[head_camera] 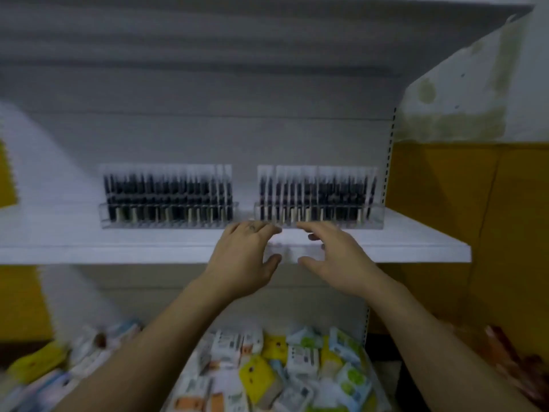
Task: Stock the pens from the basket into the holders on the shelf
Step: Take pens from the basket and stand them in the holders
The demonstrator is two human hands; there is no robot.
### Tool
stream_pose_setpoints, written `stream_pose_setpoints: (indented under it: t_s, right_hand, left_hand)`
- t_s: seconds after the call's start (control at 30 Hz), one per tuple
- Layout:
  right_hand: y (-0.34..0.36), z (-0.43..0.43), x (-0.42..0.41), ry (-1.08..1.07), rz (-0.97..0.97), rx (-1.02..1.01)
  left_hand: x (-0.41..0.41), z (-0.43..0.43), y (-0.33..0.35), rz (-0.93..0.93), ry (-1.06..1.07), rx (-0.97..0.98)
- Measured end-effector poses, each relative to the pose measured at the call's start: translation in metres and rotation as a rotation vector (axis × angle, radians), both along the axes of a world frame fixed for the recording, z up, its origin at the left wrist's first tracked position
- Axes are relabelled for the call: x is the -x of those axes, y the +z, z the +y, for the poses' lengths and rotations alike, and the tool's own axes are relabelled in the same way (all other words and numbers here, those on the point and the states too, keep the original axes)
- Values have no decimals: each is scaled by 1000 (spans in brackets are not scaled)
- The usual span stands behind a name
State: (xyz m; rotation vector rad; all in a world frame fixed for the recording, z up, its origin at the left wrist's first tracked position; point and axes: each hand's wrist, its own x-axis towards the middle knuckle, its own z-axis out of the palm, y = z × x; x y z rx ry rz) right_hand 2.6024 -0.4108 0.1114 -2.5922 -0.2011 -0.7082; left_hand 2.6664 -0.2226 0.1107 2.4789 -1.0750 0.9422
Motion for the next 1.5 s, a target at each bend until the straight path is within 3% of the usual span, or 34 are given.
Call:
stream_pose_setpoints:
  t_s: [0.2,0.67,1.07,1.17,1.37,1.5]
  right_hand:
    - [-84,40,0,60,45,-44]
    - [-310,95,-11,108,638,-156]
    - [-426,125,-9,192,1024,-167]
    - [-449,120,-14,147,1129,-86]
    - [-493,110,-25,16,1364,-165]
    - [-532,113,-23,13,1477,-107]
  left_hand:
    - [14,50,-79,131,83,14]
    - [32,93,-293,707,244,-26]
    - [34,108,-418,1181,395,-92]
    - [31,111,-448,1310,404,-129]
    - [46,104,-516,1600,478,-39]
    - [60,97,-556,1752,441,-53]
